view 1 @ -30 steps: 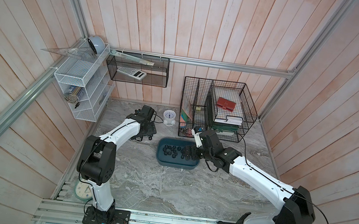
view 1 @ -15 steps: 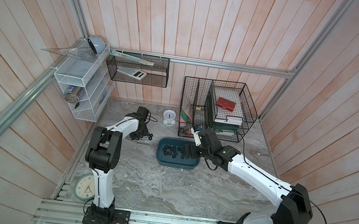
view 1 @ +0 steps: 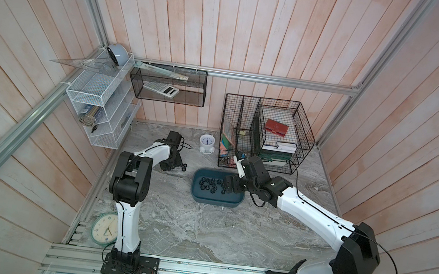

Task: Put the nuts on the desktop into the storage box
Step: Pick up the nut from the center of the board.

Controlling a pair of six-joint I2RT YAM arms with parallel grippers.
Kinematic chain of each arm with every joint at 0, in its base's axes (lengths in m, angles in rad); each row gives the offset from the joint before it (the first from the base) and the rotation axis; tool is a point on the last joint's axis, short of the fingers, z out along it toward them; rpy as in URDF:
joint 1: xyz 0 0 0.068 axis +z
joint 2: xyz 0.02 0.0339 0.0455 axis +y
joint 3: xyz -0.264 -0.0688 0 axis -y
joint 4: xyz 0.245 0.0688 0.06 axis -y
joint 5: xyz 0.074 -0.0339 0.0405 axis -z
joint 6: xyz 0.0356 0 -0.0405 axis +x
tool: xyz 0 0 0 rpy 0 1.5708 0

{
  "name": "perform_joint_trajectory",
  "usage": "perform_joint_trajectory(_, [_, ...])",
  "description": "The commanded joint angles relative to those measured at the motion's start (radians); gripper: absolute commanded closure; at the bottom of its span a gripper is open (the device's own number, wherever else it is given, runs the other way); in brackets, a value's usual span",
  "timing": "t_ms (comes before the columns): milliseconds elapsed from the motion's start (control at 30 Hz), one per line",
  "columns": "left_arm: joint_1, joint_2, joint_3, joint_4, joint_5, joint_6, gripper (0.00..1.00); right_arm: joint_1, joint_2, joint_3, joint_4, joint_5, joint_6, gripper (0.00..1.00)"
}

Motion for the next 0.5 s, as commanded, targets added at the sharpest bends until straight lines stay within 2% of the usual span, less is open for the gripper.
perform_joint_trajectory(0, [0.004,0.021,0.021,0.010,0.019,0.010,0.50,0.006,0.014,0.030,-0.024,0.022,-0.014,0.02])
perform_joint_trajectory(100, [0.004,0.019,0.014,0.016,0.023,0.010,0.53,0.006,0.013,0.029,-0.024,0.022,-0.013,0.02])
perform_joint_trajectory(167, [0.004,0.020,0.012,0.016,0.028,0.011,0.61,0.006,0.013,0.028,-0.025,0.023,-0.013,0.02])
perform_joint_trajectory(233, [0.004,0.019,0.011,0.016,0.031,0.011,0.74,0.006,0.012,0.026,-0.025,0.023,-0.012,0.02])
perform_joint_trajectory(267, [0.004,0.017,0.009,0.014,0.032,0.010,0.76,0.006,0.011,0.026,-0.025,0.022,-0.011,0.02])
perform_joint_trajectory(467, [0.004,-0.032,-0.009,0.010,0.034,0.010,0.76,0.006,0.002,0.015,-0.022,0.028,-0.003,0.02])
